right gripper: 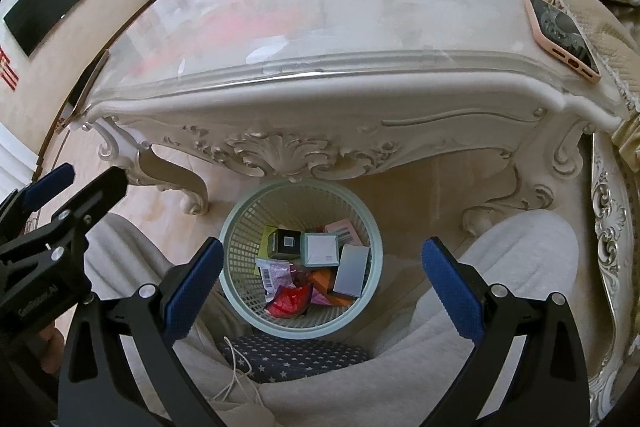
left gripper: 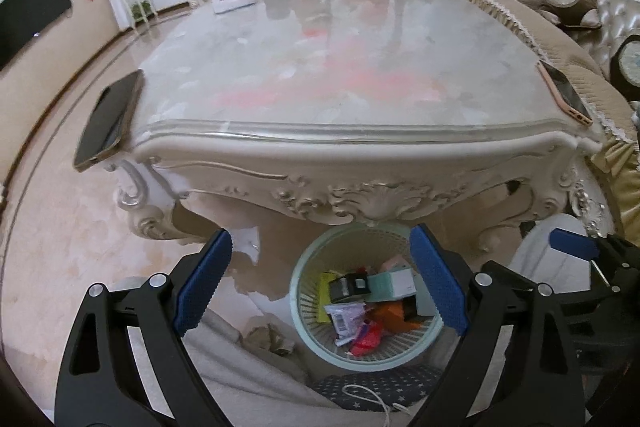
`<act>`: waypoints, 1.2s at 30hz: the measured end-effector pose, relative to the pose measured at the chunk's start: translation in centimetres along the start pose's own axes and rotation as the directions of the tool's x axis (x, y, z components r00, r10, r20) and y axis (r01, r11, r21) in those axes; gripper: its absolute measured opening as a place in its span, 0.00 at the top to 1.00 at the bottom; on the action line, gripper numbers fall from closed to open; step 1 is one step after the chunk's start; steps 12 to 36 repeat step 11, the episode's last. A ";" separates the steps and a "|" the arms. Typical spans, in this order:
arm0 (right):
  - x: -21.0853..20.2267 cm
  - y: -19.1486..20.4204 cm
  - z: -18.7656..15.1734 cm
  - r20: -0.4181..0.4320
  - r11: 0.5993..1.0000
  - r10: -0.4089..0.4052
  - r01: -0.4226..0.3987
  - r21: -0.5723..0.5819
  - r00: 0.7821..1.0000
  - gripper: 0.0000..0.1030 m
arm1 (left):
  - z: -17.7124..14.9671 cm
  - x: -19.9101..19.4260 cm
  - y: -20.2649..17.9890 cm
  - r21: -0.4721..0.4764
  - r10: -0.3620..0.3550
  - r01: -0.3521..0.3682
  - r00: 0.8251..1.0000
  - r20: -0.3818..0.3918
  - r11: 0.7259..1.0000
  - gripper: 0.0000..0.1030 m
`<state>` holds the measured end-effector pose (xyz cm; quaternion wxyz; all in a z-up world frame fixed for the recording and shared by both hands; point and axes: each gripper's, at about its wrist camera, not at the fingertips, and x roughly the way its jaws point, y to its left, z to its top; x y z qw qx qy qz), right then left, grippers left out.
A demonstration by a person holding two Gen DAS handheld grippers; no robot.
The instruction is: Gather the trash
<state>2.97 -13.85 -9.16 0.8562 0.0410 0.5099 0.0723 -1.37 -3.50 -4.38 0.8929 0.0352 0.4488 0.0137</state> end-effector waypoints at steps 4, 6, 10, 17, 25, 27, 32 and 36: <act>-0.6 -0.1 -0.2 0.021 1.000 -0.012 0.012 0.010 1.000 0.08 | 0.0 -0.1 0.2 -0.002 -0.047 0.047 0.999 -0.001 0.999 0.15; -0.9 -0.1 -0.2 0.030 1.000 -0.015 0.015 0.011 0.999 0.08 | 0.0 -0.2 0.4 -0.021 -0.097 0.097 0.995 -0.013 0.995 0.15; -0.8 0.2 -0.2 0.027 1.000 -0.010 0.010 -0.006 1.000 0.08 | -0.1 -0.1 0.2 -0.017 -0.054 0.053 0.999 -0.010 0.998 0.15; -0.7 0.2 -0.2 0.024 1.000 -0.009 0.009 -0.008 1.000 0.08 | -0.1 0.0 0.1 -0.011 -0.048 0.048 0.999 -0.011 0.999 0.15; -0.7 0.2 -0.2 0.024 1.000 -0.009 0.009 -0.008 1.000 0.08 | -0.1 0.0 0.1 -0.011 -0.048 0.048 0.999 -0.011 0.999 0.15; -0.7 0.2 -0.2 0.024 1.000 -0.009 0.009 -0.008 1.000 0.08 | -0.1 0.0 0.1 -0.011 -0.048 0.048 0.999 -0.011 0.999 0.15; -0.7 0.2 -0.2 0.024 1.000 -0.009 0.009 -0.008 1.000 0.08 | -0.1 0.0 0.1 -0.011 -0.048 0.048 0.999 -0.011 0.999 0.15; -0.7 0.2 -0.2 0.024 1.000 -0.009 0.009 -0.008 1.000 0.08 | -0.1 0.0 0.1 -0.011 -0.048 0.048 0.999 -0.011 0.999 0.15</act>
